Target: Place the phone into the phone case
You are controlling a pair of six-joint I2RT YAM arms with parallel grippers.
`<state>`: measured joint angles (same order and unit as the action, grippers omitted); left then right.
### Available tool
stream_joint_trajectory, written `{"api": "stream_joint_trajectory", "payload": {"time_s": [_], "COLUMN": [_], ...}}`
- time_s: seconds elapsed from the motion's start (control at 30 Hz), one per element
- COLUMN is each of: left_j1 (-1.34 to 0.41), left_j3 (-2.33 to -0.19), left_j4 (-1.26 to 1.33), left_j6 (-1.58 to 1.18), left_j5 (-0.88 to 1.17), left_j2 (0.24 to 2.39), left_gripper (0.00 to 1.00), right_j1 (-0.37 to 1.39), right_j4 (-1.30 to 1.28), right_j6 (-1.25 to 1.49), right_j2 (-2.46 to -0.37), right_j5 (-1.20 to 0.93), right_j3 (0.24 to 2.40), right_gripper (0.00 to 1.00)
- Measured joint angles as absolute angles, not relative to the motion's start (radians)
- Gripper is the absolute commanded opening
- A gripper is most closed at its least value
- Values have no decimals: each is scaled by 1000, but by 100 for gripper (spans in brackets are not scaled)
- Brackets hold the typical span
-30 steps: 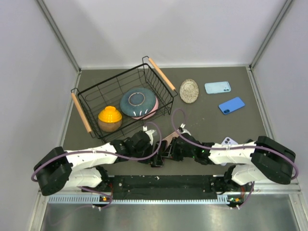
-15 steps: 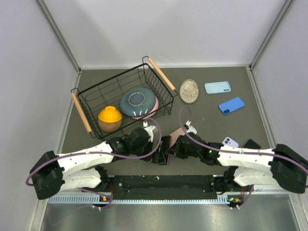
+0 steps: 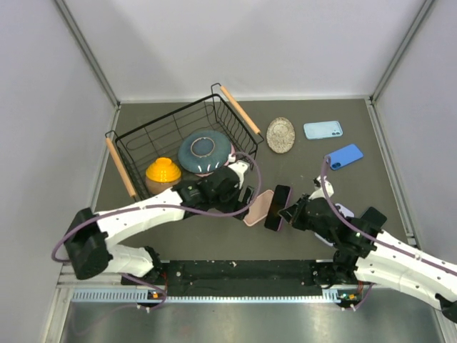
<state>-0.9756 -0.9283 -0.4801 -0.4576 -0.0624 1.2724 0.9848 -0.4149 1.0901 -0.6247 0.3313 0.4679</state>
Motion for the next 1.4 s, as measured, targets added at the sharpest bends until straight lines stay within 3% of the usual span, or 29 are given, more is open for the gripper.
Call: {"api": "stream_joint_trajectory", "payload": {"time_s": [0.33, 0.57, 0.77, 1.0, 1.03, 1.17, 1.33, 1.4], "left_j1": [-957, -942, -941, -941, -941, -938, -936, -939], "left_j3": [-1088, -1139, -1150, -1147, -1140, -1092, -986, -927], "left_j4": [-493, -489, -488, -480, -476, -458, -426, -401], "left_j6": [-357, -332, -318, -321, -329, -391, -539, -617], "left_j5": [-121, -120, -104, -76, -75, -67, -19, 18], "left_j2": [1589, 1721, 1785, 1795, 1794, 1769, 1691, 1645], "left_gripper": [74, 63, 59, 31, 21, 1, 0, 11], "right_j1": [983, 983, 983, 983, 983, 983, 983, 983], "right_j4": [-705, -758, -774, -776, -776, -777, -779, -778], "right_j6": [1084, 1073, 1073, 1073, 1073, 1073, 1073, 1072], "right_j2": [-410, -371, -338, -325, -325, -319, -321, -326], "right_j5": [478, 517, 523, 522, 522, 521, 517, 514], "right_j3": [468, 468, 468, 468, 468, 468, 468, 468], "right_gripper": [0, 0, 0, 0, 0, 0, 0, 0]}}
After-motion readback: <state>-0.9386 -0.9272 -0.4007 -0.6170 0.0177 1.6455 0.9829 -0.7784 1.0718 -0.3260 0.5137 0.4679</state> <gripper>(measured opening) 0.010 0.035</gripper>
